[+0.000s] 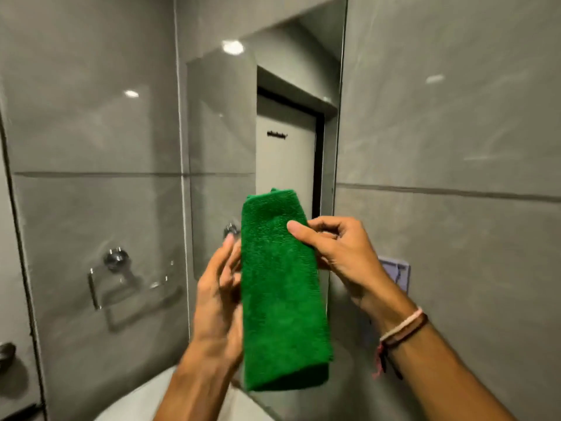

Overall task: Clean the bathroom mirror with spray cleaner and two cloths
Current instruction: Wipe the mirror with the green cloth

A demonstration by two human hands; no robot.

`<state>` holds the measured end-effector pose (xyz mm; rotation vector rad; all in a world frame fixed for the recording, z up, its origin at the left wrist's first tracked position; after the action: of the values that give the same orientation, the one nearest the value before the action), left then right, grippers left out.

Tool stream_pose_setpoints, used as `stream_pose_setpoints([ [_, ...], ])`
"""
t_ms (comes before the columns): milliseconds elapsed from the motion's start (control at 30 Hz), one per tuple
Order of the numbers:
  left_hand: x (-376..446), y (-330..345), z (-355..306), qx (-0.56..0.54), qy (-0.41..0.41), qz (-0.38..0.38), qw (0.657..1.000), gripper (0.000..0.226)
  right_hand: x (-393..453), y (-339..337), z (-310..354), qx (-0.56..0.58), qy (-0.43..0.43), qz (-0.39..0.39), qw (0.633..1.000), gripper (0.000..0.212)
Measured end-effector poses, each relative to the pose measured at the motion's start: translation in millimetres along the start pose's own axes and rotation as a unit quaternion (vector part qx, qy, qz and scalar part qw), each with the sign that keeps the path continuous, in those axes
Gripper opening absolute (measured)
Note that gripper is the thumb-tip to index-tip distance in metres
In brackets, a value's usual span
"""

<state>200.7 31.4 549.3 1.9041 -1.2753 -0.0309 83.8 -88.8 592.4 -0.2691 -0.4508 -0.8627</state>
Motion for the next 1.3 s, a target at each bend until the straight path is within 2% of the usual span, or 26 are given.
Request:
stream_pose_setpoints([
  [33,8.4,2.2,-2.1,-0.013,0.030,-0.007,0.999,0.043,16.4,9.1,16.3,-0.008,-0.016,-0.012,1.000,0.038],
  [100,18.2,14.3,-3.8,-0.053,0.032,-0.017,0.998,0.060,36.4,21.8,41.6,-0.094,-0.065,-0.052,0.992,0.035],
  [167,39.6,27.7,-11.1,-0.069,0.055,-0.043,0.995,0.067,53.1,20.3,69.1,-0.250,-0.167,-0.134,0.944,0.032],
  [200,53.7,33.4,-16.3,-0.070,0.082,-0.071,0.992,0.067,58.0,15.2,83.0,-0.322,-0.227,-0.184,0.900,0.033],
  [267,90.6,53.1,-28.0,-0.060,0.139,-0.054,0.987,0.060,68.2,-5.9,106.9,-0.432,-0.343,-0.280,0.785,0.039],
  [333,127.7,85.0,-41.4,0.051,0.276,-0.040,0.959,0.060,83.9,-30.6,129.6,-0.537,-0.377,-0.349,0.669,0.051],
  [367,149.5,104.5,-47.9,0.144,0.351,-0.037,0.925,0.059,92.9,-43.8,140.7,-0.597,-0.355,-0.361,0.622,0.058],
  [433,191.7,147.1,-50.9,0.348,0.439,-0.016,0.828,0.055,107.7,-65.3,150.4,-0.704,-0.285,-0.339,0.555,0.068],
  [500,231.7,171.4,-45.4,0.537,0.462,-0.008,0.706,0.055,116.5,-78.3,146.7,-0.764,-0.249,-0.308,0.510,0.068],
  [533,248.9,172.7,-41.3,0.588,0.469,-0.019,0.659,0.054,120.2,-81.3,142.8,-0.775,-0.247,-0.302,0.497,0.068],
  [567,265.0,170.3,-39.8,0.606,0.485,-0.025,0.630,0.053,127.0,-80.7,138.0,-0.781,-0.250,-0.300,0.487,0.068],
  [667,290.1,165.1,-54.8,0.592,0.537,0.003,0.601,0.052,138.4,-67.3,130.9,-0.794,-0.249,-0.297,0.469,0.071],
  [733,318.4,160.4,-81.3,0.579,0.534,-0.022,0.616,0.052,152.2,-57.7,127.6,-0.798,-0.244,-0.294,0.466,0.074],
  [833,378.1,128.4,-133.8,0.544,0.469,-0.116,0.686,0.052,165.0,-52.1,124.7,-0.795,-0.251,-0.303,0.461,0.077],
  [933,426.4,51.4,-166.7,0.546,0.393,-0.201,0.712,0.050,167.5,-53.6,123.3,-0.785,-0.274,-0.322,0.452,0.076],
  [1000,441.5,-8.5,-162.6,0.543,0.360,-0.229,0.723,0.051,167.2,-54.3,122.7,-0.783,-0.277,-0.331,0.447,0.075],
  [1133,418.7,-120.9,-98.8,0.515,0.303,-0.271,0.754,0.055,165.2,-52.1,117.4,-0.777,-0.300,-0.340,0.436,0.072],
  [1233,360.0,-194.3,-14.5,0.473,0.225,-0.343,0.779,0.051,169.4,-54.8,120.2,-0.766,-0.321,-0.346,0.437,0.070],
  [1300,305.6,-228.2,50.2,0.450,0.170,-0.386,0.787,0.050,174.1,-57.8,112.9,-0.743,-0.341,-0.358,0.451,0.069],
])
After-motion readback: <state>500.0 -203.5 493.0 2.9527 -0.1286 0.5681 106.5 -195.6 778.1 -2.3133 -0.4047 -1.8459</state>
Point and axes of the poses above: each hand's wrist, its own x-axis towards the middle knuckle, its own y-axis out of the palm, z = x × y, the point moved 1 cm from there along x, towards the middle knuckle, and after that the axes turned 2 degrees about y, right-handed, at the moved point
